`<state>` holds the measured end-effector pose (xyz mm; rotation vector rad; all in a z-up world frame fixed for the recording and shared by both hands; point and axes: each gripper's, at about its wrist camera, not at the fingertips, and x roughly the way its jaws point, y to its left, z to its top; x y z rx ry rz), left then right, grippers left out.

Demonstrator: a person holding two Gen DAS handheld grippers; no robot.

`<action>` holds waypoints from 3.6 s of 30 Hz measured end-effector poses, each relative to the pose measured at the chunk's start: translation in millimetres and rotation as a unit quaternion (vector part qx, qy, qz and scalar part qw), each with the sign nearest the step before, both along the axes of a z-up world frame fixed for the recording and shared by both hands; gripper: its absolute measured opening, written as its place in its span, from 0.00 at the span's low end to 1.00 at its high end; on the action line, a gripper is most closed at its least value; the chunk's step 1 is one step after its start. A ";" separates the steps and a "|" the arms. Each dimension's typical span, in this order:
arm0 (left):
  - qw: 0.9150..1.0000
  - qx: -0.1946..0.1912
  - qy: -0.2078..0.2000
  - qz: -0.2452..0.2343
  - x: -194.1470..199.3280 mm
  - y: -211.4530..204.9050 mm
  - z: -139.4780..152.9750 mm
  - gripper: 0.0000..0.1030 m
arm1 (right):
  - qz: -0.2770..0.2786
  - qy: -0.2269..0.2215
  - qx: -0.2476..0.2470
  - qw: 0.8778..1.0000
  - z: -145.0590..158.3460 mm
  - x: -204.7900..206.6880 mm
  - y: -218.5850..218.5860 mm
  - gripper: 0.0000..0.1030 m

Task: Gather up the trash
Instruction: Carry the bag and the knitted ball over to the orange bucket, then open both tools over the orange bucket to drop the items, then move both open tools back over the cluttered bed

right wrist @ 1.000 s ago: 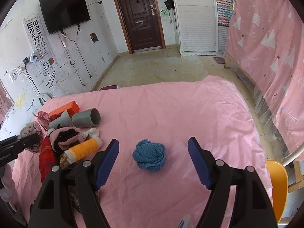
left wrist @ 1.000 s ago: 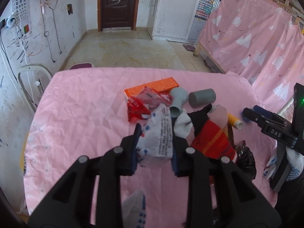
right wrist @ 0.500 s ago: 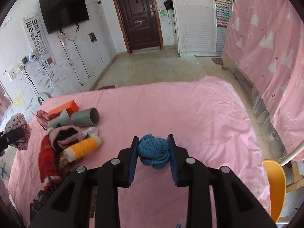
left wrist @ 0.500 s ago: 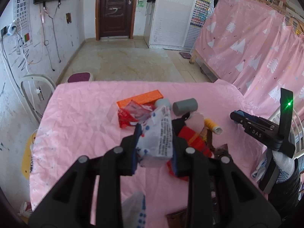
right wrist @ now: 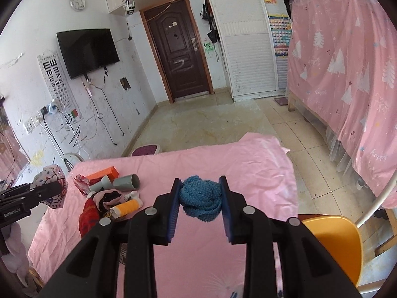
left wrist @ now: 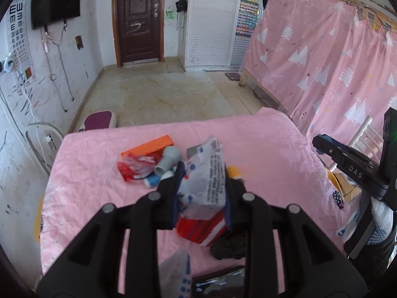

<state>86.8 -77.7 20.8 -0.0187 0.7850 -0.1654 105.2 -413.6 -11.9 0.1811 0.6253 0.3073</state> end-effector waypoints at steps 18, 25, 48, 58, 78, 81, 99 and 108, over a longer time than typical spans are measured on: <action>0.998 0.008 0.007 -0.067 2.4 -112.0 11.5 0.25 | -0.062 -0.039 0.023 0.997 14.5 -52.5 -122.5 0.20; 0.995 0.009 0.021 -0.098 4.8 -166.4 8.0 0.25 | -0.079 -0.032 0.030 0.996 -1.3 -64.0 -164.5 0.20; 0.977 -0.018 0.088 -0.193 26.3 -326.7 -25.7 0.36 | -0.103 -0.004 0.071 0.992 -47.4 -77.0 -245.7 0.20; 0.979 -0.017 0.082 -0.186 22.5 -324.9 -20.2 0.54 | -0.106 0.003 0.071 0.992 -49.4 -73.3 -242.7 0.43; 0.987 -0.072 0.036 -0.142 14.5 -215.2 26.9 0.54 | -0.060 -0.016 0.027 0.998 0.7 -57.2 -149.5 0.55; 0.988 -0.079 0.030 -0.129 14.2 -192.0 31.2 0.54 | -0.045 -0.019 0.017 0.999 7.8 -53.7 -122.9 0.55; 0.997 -0.069 0.002 -0.029 13.5 -38.0 38.0 0.54 | 0.030 -0.004 -0.011 0.999 14.3 -30.6 14.7 0.56; 0.998 -0.064 0.003 0.017 24.4 15.5 26.4 0.58 | 0.070 0.022 -0.027 0.997 -3.8 -22.8 63.5 0.56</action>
